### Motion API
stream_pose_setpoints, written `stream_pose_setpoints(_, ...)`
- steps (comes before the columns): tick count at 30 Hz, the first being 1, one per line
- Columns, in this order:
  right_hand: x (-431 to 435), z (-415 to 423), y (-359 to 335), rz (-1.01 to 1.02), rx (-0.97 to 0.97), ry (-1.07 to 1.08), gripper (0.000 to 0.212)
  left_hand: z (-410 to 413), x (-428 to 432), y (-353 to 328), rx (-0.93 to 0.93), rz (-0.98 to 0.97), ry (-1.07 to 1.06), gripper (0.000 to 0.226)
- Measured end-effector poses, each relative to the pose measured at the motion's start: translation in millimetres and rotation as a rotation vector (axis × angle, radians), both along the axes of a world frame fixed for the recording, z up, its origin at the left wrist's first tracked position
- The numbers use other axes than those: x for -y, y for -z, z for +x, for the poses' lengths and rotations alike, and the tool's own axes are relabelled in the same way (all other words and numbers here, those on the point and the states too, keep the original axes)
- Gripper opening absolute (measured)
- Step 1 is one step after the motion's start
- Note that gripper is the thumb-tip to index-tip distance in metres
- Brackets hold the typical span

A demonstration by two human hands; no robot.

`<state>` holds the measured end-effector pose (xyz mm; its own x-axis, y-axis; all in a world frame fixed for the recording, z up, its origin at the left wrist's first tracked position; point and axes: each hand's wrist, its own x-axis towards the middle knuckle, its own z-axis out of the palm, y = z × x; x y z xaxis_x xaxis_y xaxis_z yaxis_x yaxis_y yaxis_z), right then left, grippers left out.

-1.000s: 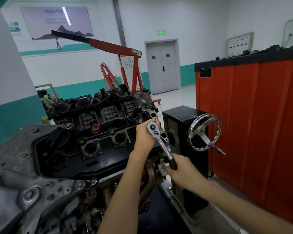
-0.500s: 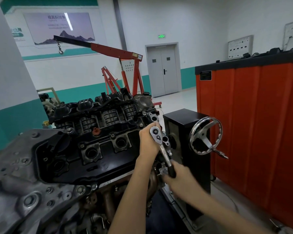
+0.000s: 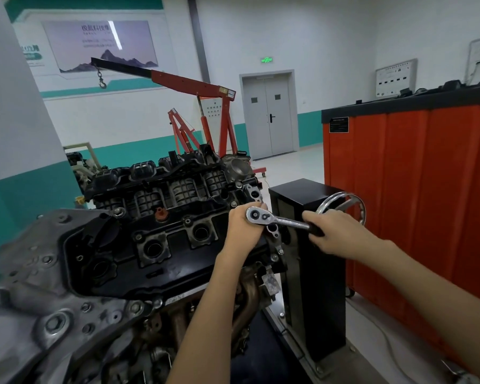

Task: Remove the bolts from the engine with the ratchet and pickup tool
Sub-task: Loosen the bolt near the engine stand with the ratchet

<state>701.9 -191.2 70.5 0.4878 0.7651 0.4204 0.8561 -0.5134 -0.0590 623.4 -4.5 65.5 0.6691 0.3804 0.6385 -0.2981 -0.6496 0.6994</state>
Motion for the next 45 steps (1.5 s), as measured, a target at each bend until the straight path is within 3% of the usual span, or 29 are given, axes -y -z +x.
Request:
stream_pose_setpoints(2,-6,-15,19,0.104,-0.144,0.005,0.021,2,2,2,0.055,-0.094,-0.029,0.056)
stream_pose_setpoints(5,-20,-58,61,0.383,-0.584,-0.075,0.012,9,6,7,0.094,-0.138,-0.017,0.063)
stream_pose_setpoints(7,-35,-88,78,0.564,-0.854,-0.137,0.018,13,10,9,0.091,-0.175,0.002,0.064)
stream_pose_setpoints(10,-55,-114,85,0.685,-1.023,-0.202,0.021,16,9,13,0.097,-0.185,0.044,0.061)
stream_pose_setpoints(13,-49,-106,78,0.595,-0.95,-0.216,0.026,14,3,12,0.072,-0.087,0.041,0.06)
stream_pose_setpoints(16,-21,-64,58,0.324,-0.716,-0.161,0.013,8,-6,9,0.007,-0.011,0.059,0.059)
stream_pose_setpoints(19,2,-14,12,0.022,-0.31,-0.09,0.009,0,-14,2,-0.081,0.079,0.078,0.059)
stream_pose_setpoints(21,5,3,-13,-0.076,0.003,-0.012,0.017,-4,-12,0,-0.099,0.13,0.065,0.055)
stream_pose_setpoints(22,3,4,-16,-0.076,0.056,0.004,0.019,-5,-9,0,-0.084,0.115,0.045,0.054)
stream_pose_setpoints(24,-2,-8,-5,-0.011,-0.055,0.01,0.018,-4,-5,0,-0.032,-0.017,-0.001,0.055)
stream_pose_setpoints(26,-9,-37,25,0.182,-0.367,-0.047,0.017,1,-3,2,0.02,-0.137,-0.04,0.055)
stream_pose_setpoints(30,-37,-105,74,0.567,-0.902,-0.155,0.016,8,12,6,0.086,-0.105,-0.041,0.056)
stream_pose_setpoints(32,-51,-119,81,0.641,-0.982,-0.152,0.016,6,16,6,0.11,-0.141,-0.043,0.054)
stream_pose_setpoints(35,-49,-102,72,0.571,-0.795,-0.079,0.019,-2,5,6,0.095,-0.091,-0.028,0.051)
stream_pose_setpoints(38,-25,-57,48,0.305,-0.592,-0.059,0.012,-10,-7,8,0.058,-0.01,0.033,0.049)
stream_pose_setpoints(42,-2,-5,-4,-0.009,-0.211,0.0,0.021,-12,-1,6,0.07,0.044,0.125,0.046)
stream_pose_setpoints(45,-5,-7,-8,-0.002,-0.123,0.037,0.024,-10,-3,7,0.043,-0.015,0.149,0.046)
